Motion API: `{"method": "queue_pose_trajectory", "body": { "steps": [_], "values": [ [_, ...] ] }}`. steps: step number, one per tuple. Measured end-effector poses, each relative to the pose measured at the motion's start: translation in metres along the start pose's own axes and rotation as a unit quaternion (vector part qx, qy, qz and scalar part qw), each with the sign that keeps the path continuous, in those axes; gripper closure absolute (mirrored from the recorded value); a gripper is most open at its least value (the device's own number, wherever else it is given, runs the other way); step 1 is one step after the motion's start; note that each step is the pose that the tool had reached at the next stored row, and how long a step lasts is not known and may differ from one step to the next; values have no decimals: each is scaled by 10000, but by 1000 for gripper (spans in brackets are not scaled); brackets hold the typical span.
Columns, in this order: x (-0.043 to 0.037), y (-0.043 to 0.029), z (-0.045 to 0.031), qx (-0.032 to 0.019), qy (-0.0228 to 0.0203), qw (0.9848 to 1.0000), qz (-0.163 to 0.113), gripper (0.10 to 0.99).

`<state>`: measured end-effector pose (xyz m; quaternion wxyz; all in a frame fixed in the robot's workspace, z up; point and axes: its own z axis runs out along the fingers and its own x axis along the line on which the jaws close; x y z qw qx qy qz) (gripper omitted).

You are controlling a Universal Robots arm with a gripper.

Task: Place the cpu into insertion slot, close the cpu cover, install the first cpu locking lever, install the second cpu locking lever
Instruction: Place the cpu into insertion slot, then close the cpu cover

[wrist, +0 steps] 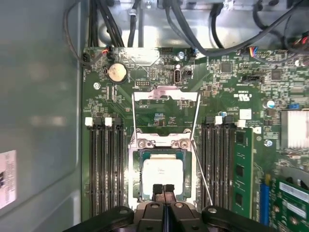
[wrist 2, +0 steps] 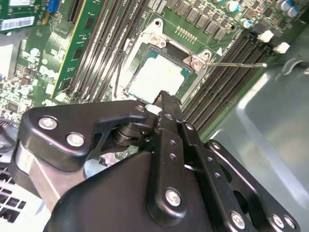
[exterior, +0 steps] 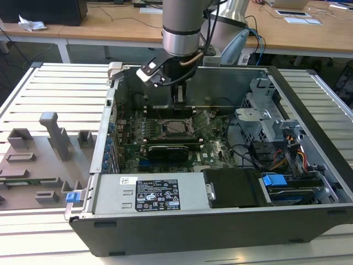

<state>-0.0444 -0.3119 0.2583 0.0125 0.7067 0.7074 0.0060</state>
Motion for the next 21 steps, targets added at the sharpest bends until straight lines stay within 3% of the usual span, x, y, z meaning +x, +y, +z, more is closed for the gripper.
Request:
{"method": "queue_pose_trajectory", "body": {
  "steps": [5,21],
  "values": [
    [-1,3,-136,0,0,10000,1,980],
    [-1,27,-146,1,-1,10000,0,980]
  ]
}}
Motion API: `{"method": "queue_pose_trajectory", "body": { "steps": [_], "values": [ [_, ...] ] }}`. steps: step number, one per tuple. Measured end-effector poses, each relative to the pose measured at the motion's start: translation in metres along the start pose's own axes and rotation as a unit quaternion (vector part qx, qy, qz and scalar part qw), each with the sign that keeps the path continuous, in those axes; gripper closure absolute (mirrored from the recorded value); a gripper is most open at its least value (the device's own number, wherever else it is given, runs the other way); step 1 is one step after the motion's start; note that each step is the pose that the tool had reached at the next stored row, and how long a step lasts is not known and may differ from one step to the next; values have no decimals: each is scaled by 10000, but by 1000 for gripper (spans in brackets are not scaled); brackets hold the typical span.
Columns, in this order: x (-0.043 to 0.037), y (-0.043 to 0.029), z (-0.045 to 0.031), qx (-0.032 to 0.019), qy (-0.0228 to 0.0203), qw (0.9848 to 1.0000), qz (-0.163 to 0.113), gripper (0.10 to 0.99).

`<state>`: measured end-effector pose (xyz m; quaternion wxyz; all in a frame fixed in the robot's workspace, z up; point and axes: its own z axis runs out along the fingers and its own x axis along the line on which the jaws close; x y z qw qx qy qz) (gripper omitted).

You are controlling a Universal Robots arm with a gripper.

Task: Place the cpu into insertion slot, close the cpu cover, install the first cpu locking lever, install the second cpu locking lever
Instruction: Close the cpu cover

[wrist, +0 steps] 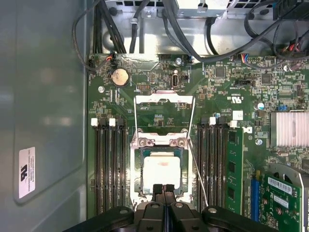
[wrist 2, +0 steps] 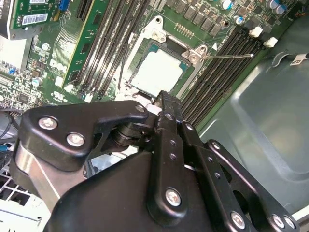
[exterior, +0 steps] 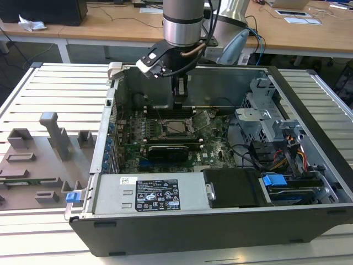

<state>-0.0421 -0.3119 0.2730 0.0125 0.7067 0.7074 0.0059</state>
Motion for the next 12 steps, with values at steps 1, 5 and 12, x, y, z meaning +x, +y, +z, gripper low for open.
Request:
{"method": "queue_pose_trajectory", "body": {
  "steps": [1,5,12],
  "values": [
    [1,57,2,2,-6,10000,1,980],
    [2,159,5,9,-14,10000,0,980],
    [4,373,11,16,-25,10000,0,980]
  ]
}}
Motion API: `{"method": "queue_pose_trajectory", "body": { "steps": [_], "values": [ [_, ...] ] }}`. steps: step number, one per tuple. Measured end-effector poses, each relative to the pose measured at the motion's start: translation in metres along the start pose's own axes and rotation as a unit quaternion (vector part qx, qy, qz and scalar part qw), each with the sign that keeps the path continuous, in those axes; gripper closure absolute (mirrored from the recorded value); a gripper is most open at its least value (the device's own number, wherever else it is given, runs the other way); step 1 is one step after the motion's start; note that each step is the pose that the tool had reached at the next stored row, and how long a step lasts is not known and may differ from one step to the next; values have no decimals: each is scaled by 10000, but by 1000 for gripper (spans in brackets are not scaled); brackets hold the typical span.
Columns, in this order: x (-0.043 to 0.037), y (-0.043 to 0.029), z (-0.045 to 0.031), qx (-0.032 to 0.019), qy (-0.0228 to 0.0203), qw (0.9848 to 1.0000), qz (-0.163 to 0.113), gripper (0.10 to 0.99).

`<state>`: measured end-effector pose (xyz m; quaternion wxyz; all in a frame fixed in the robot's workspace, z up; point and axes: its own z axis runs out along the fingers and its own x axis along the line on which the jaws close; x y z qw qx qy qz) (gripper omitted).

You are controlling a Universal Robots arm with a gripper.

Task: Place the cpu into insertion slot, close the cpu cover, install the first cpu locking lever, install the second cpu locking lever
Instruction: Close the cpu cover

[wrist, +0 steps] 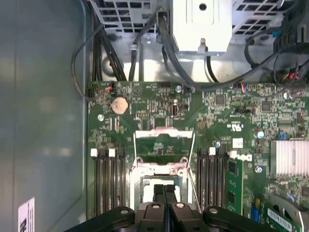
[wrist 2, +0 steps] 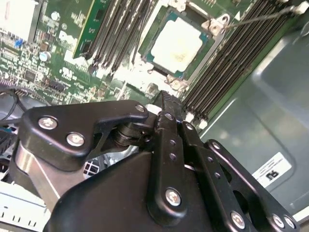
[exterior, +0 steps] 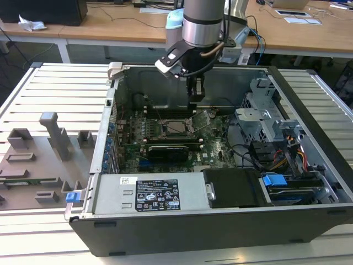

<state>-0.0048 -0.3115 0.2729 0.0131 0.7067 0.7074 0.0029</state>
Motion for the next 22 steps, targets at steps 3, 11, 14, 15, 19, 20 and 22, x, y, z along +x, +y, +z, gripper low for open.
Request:
{"method": "queue_pose_trajectory", "body": {
  "steps": [3,11,14,15,19,20,22],
  "values": [
    [5,124,3,5,-6,10000,-1,980],
    [20,385,8,18,-32,10000,-1,980],
    [26,494,12,25,-37,10000,-2,980],
    [28,546,12,28,-41,10000,-2,980],
    [33,648,14,35,-51,10000,-2,980],
    [34,669,15,36,-53,10000,-2,980],
    [37,726,16,40,-58,10000,-2,980]
  ]
}}
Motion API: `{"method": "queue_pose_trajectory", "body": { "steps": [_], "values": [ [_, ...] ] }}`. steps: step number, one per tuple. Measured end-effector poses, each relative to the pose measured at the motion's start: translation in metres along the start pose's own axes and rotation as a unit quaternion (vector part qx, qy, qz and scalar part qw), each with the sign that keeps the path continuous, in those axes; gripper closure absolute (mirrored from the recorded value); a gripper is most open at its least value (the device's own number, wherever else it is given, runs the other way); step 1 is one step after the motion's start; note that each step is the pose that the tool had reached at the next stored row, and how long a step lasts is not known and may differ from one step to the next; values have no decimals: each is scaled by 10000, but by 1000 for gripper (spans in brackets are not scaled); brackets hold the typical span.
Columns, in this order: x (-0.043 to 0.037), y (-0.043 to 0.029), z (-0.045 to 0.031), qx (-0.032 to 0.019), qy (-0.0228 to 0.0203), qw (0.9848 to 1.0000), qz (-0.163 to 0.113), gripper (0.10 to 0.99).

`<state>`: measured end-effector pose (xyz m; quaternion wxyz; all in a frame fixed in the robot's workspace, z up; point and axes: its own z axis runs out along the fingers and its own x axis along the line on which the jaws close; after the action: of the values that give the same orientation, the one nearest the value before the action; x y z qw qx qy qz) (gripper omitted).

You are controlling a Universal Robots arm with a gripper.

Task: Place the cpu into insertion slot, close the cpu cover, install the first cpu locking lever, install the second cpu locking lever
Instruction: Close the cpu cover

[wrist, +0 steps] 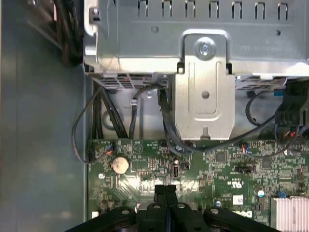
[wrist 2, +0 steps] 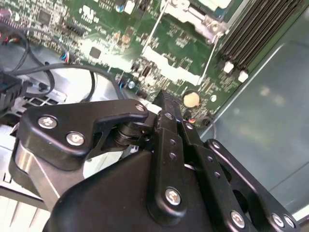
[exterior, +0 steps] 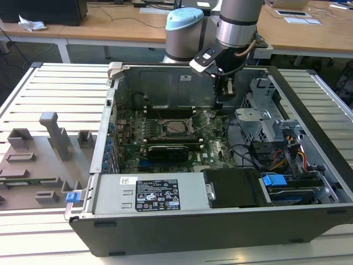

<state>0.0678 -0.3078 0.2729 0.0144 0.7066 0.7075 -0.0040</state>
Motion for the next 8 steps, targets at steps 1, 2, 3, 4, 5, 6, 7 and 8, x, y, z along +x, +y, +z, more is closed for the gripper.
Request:
{"method": "queue_pose_trajectory", "body": {
  "steps": [1,2,3,4,5,6,7,8],
  "values": [
    [1,21,0,1,-2,10000,1,980],
    [3,57,1,4,-5,10000,-1,980],
    [5,103,1,7,-10,10000,0,980],
    [7,135,2,9,-14,10000,0,980],
    [9,174,3,13,-19,10000,-1,980],
    [9,185,4,14,-19,10000,-1,980],
    [9,189,7,16,-20,10000,-1,980],
    [9,189,19,17,-20,10000,-1,980]
  ]
}}
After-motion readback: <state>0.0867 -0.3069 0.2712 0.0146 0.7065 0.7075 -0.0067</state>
